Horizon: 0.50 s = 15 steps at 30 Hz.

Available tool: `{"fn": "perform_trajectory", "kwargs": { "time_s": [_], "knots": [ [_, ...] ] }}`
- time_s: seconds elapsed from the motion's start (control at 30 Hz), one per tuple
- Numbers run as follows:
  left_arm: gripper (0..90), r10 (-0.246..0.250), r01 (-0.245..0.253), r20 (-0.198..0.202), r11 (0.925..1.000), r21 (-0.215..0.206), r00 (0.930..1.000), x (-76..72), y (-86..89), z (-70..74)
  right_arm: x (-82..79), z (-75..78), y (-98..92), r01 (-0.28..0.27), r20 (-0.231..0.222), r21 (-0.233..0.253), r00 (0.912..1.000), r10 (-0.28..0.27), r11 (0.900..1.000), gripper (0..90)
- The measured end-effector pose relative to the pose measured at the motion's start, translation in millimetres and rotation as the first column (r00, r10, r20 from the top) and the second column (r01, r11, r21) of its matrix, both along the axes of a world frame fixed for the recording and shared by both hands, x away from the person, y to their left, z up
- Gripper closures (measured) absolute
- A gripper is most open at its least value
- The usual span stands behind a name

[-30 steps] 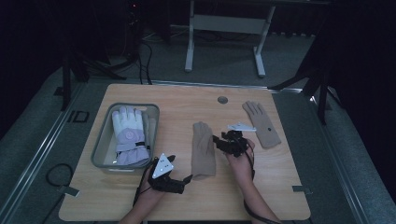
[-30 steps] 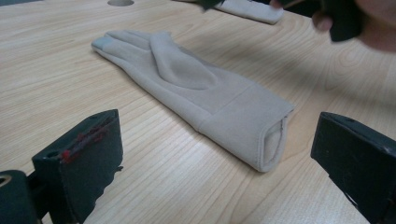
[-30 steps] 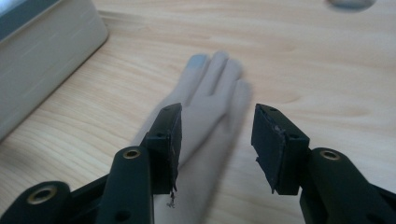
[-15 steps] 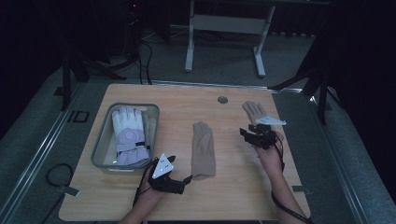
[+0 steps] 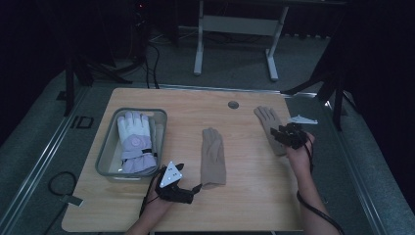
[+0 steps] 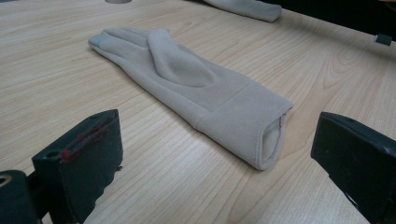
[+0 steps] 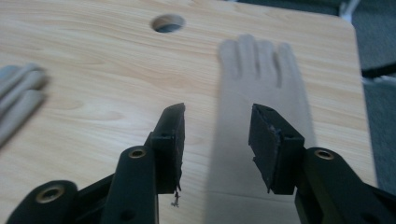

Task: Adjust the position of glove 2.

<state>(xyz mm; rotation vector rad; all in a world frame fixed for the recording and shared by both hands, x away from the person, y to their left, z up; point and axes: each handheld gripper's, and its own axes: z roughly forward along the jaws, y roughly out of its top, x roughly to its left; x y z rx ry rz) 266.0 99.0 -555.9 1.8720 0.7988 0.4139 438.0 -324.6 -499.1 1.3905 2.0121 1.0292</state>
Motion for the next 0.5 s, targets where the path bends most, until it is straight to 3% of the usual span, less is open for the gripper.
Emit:
{"fn": "perform_trajectory", "kwargs": {
  "time_s": [0.33,0.5],
  "knots": [
    [2.4,-0.002,0.002,0.002,1.0000,0.002,1.0000,0.1,0.0,0.2,37.1,-6.8,-12.9,0.048,-0.033,-0.079,0.9981,-0.051,0.996,56.1],
    [2.4,-0.002,0.002,-0.002,1.0000,-0.002,1.0000,0.0,0.6,-0.3,51.7,-18.7,-16.1,0.051,-0.072,-0.067,0.9959,-0.056,0.996,54.8]
  ]
}}
